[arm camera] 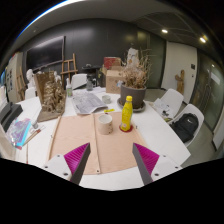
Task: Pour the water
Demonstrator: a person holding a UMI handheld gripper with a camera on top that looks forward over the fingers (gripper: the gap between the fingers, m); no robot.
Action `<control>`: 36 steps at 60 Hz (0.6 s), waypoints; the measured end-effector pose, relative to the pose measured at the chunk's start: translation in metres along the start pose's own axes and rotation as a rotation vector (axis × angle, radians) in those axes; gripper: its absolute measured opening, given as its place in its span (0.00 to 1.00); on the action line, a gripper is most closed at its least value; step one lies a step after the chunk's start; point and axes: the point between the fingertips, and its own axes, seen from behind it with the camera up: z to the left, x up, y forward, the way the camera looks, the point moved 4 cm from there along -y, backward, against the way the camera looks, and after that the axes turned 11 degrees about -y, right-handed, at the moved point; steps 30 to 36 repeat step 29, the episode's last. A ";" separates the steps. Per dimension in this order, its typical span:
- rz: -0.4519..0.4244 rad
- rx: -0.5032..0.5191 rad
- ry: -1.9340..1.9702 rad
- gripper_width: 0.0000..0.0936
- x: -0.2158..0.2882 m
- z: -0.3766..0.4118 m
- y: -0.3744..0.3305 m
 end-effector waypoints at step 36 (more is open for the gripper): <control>-0.036 -0.006 -0.121 0.92 -0.008 0.048 -0.081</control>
